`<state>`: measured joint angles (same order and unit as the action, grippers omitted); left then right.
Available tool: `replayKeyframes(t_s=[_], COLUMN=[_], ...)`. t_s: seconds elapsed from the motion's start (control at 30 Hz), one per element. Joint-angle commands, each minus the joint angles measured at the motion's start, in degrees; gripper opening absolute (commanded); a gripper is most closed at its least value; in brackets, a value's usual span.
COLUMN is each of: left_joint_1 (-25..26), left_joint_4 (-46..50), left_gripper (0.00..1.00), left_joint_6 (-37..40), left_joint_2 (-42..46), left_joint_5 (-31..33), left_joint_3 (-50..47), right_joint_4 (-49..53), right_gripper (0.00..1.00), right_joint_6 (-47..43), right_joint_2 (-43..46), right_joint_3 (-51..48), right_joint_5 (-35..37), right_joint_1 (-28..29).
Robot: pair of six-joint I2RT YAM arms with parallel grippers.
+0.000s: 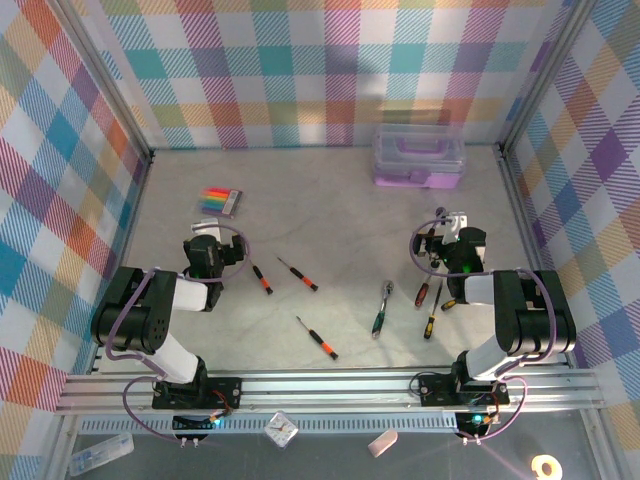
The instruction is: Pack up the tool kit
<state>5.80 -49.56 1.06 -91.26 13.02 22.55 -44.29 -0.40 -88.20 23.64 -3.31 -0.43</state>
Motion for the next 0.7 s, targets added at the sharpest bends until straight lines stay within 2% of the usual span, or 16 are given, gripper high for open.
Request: replayKeyframes(t_s=[0.0, 0.6, 0.67], left_joint_1=[-0.5, -0.5, -0.5], left_joint_4=[-0.4, -0.7, 1.0], left_gripper=[1.00, 1.00, 1.00], left_joint_6=[-0.3, -0.3, -0.3], left_joint_2=[0.8, 1.0, 1.9], left_joint_5=[-0.5, -0.5, -0.7], left_joint_3=[0.7, 0.4, 1.0], right_joint_4=[-0.5, -0.8, 2.6], right_gripper=[0.99, 0.99, 0.99], right_joint_6=[0.8, 0.8, 1.0], right_joint_2=[0.6, 0.8, 1.8], right_joint_3=[1.1, 0.9, 2.2], right_joint_5=[-0.9, -0.8, -0.2], right_joint_1=[-0.2, -0.1, -0.1])
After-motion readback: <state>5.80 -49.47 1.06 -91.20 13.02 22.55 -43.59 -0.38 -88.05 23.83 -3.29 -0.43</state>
